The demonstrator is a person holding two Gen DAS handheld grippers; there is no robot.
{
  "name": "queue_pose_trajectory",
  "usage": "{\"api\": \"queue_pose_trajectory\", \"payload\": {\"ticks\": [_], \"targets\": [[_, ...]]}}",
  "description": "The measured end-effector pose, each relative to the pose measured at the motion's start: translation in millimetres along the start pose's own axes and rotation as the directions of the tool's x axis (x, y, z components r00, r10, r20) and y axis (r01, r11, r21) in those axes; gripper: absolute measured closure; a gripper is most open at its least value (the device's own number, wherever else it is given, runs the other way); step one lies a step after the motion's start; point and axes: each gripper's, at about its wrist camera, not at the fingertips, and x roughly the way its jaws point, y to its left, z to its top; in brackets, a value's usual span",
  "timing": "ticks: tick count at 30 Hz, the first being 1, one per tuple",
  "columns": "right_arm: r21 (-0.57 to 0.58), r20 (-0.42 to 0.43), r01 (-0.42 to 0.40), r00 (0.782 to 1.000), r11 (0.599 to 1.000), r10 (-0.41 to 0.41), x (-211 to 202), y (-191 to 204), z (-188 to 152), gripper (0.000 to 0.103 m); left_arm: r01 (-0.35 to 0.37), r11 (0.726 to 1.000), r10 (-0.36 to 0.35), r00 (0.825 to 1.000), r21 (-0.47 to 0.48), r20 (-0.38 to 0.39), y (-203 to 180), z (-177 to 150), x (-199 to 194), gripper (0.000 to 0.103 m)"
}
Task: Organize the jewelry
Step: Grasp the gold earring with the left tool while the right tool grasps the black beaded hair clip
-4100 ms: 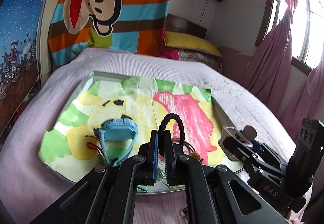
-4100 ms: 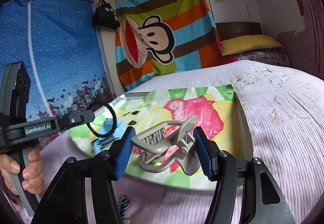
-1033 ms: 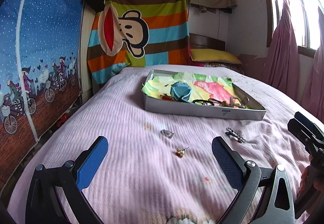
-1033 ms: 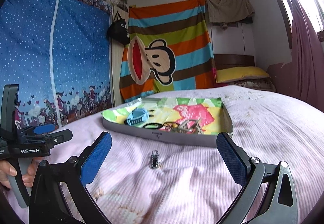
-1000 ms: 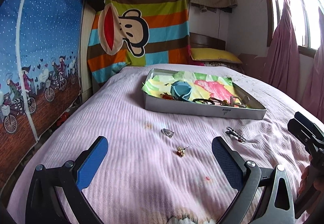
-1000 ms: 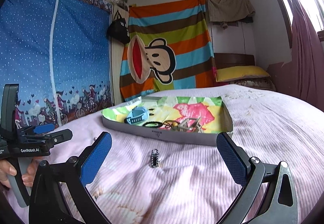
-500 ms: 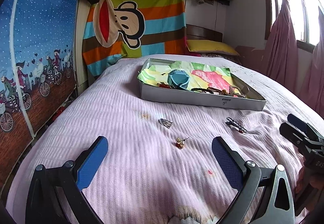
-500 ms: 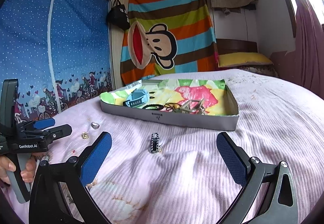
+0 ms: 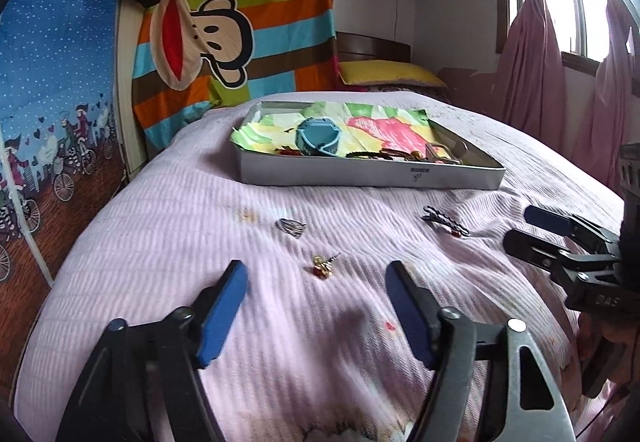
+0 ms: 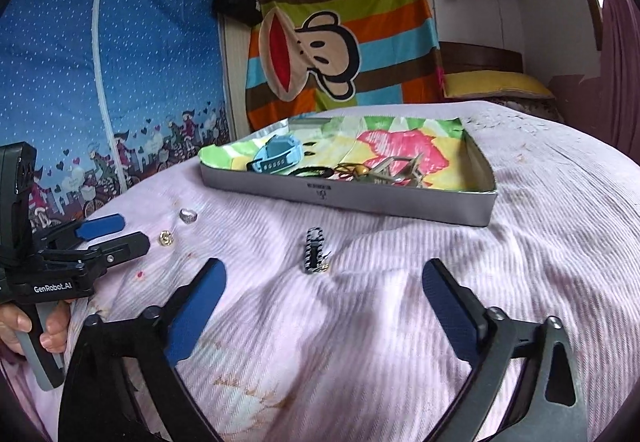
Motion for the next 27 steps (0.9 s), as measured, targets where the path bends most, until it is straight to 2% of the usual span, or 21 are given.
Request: {"api": "queue_pose_trajectory", "payload": {"ticks": [4, 6, 14, 20, 23, 27], "targets": [[-0.005, -0.042, -0.020, 0.999, 1.000, 0.020, 8.9, 1.7, 2.6, 0.026, 0.018, 1.000, -0.018, 1.000, 0.000, -0.016, -0.8, 0.4, 3.7, 0.050], [0.003, -0.071, -0.037, 0.997, 0.999, 0.037, 16.0, 1.1, 4.9, 0.035, 0.025, 1.000, -0.025, 0.999, -0.002, -0.024, -0.8, 1.0, 5.9, 0.053], [0.035, -0.175, -0.100, 0.979, 0.994, 0.104, 47.7, 0.8, 11.3, 0.053, 0.050, 0.998, -0.053, 0.997, -0.042, -0.053, 3.9, 5.3, 17.0, 0.068], [0.060, -0.217, -0.103, 0.970, 0.993, 0.113, 65.9, 4.4, 11.3, 0.068, 0.077, 0.996, -0.080, 0.993, -0.035, -0.091, 2.3, 6.1, 27.0, 0.081], [0.052, -0.228, -0.097, 0.968, 0.994, 0.107, 68.7, 8.1, 9.6, 0.071, 0.085, 0.995, -0.090, 0.991, -0.046, -0.104, 3.4, 5.9, 30.1, 0.085], [0.050, -0.237, -0.092, 0.966, 0.995, 0.101, 71.5, 9.5, 9.2, 0.077, 0.090, 0.994, -0.095, 0.990, -0.055, -0.108, 4.7, 5.5, 31.4, 0.085]]}}
